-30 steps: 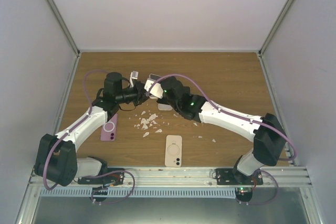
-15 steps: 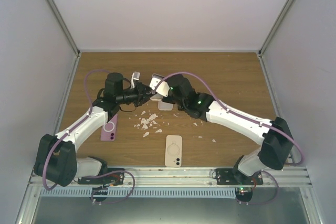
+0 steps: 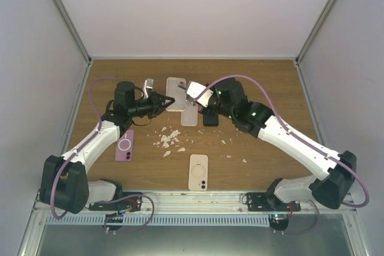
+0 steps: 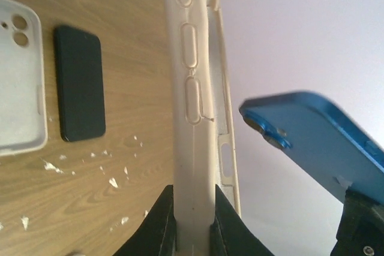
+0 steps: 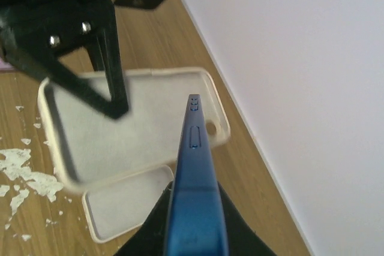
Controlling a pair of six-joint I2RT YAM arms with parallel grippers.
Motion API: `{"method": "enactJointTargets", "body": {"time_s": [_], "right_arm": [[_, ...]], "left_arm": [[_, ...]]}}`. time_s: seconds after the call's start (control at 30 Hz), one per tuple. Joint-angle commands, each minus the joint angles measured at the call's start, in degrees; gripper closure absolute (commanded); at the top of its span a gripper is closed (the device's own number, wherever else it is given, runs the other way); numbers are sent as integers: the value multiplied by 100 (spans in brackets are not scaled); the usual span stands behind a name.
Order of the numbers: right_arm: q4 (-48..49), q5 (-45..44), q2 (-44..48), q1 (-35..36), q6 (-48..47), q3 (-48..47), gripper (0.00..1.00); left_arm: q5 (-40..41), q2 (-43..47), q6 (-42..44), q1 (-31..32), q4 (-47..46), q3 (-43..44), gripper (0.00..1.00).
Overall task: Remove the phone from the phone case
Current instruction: Remove the phone case from the phone, then place the phone at the center of the board.
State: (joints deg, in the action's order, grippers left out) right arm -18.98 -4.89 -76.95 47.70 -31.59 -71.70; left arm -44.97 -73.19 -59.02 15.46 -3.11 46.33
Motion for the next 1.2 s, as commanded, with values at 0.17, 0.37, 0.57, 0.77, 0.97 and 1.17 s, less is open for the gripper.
{"method": "enactJointTargets", "body": {"time_s": [0.17,0.37,0.57,0.77,0.97,1.17], "right_arm": [[-430,931,764,-678,408,154,100],[-379,779,1100,-1055,175,611,100],[-480,716,1291,-1305,-14,1132,100],[-699,935,1348,-1645,-365,1548,99],[-740,1149,1766,-2088,-1346,1989,99],[-354,1332,2196,-2577,-2631,2591,100]], "left_arm": [[227,450,360,-375,-356,-87,100],[308,499,582,-434,-306,-141,100],[446,570,774,-478,-305,-291,100],[463,639,738,-489,-312,-395,100],[450,592,832,-487,-99,-223,100],[277,393,1048,-478,187,98,100]]}}
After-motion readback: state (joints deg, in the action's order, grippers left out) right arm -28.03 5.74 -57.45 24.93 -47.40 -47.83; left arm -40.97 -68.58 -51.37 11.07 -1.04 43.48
